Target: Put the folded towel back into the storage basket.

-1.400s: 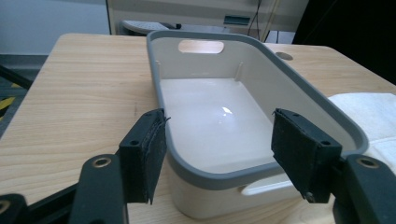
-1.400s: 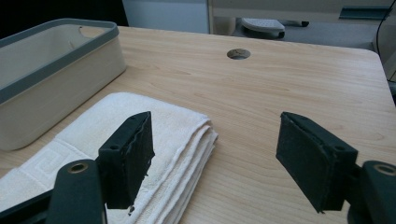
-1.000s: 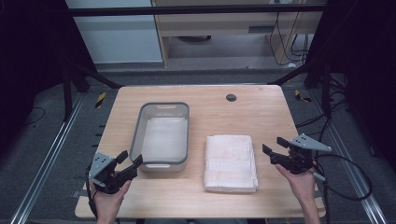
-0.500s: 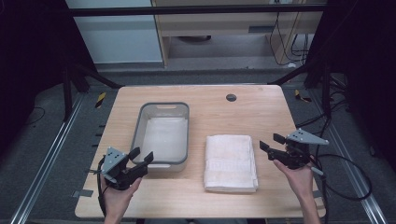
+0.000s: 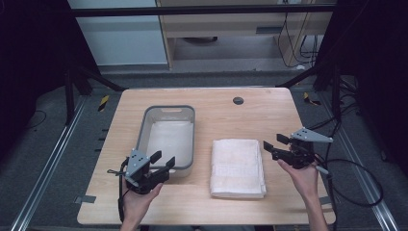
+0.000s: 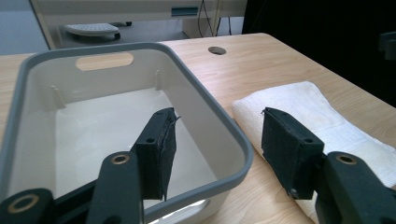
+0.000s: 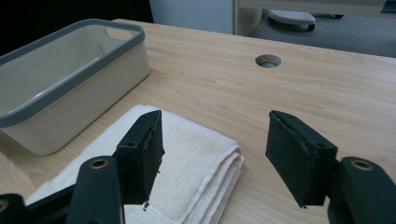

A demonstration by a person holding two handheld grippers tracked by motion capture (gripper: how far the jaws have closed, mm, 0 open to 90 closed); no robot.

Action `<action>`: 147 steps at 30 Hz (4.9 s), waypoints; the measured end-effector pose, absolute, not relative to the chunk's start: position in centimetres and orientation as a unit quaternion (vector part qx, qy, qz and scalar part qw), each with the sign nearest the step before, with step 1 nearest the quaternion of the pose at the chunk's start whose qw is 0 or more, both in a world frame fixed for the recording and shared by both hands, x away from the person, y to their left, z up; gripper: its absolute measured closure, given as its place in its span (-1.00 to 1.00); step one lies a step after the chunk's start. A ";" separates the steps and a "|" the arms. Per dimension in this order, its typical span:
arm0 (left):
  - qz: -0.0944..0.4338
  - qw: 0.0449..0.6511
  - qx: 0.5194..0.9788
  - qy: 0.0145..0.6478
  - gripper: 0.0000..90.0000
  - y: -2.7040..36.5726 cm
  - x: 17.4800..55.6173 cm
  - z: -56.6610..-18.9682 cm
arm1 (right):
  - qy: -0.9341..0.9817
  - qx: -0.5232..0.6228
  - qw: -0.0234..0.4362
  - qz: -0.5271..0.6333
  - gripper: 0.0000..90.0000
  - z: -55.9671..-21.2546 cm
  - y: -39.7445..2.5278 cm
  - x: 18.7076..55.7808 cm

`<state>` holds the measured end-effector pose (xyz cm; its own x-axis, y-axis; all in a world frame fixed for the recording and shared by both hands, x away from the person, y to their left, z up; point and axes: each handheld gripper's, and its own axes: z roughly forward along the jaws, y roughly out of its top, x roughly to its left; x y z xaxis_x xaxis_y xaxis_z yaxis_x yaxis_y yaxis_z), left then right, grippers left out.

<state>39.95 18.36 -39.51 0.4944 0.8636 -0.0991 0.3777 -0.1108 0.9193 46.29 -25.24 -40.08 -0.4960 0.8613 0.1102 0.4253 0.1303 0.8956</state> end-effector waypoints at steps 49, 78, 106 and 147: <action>0.176 0.447 0.785 0.391 -0.05 8.7 40.1 -44.2 | 0.735 0.470 0.187 0.452 -0.28 -43.5 -23.8 49.6; 0.151 0.405 0.802 0.412 -0.27 6.1 41.2 -47.8 | 0.762 0.481 0.166 0.400 -0.34 -47.1 -22.5 50.3; 0.110 0.393 0.811 0.418 -0.39 5.7 42.6 -49.7 | 0.756 0.517 0.117 0.384 -0.35 -49.5 -21.8 51.0; 0.043 0.417 0.811 0.408 0.43 6.4 42.9 -49.4 | 0.737 0.526 0.042 0.421 0.52 -48.8 -22.0 50.8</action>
<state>42.95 6.41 -49.42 0.6628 0.6981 -0.2709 0.6268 -0.3193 0.7107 50.77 -21.96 -48.79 -0.4421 0.8119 0.3812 0.7409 0.0910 0.6654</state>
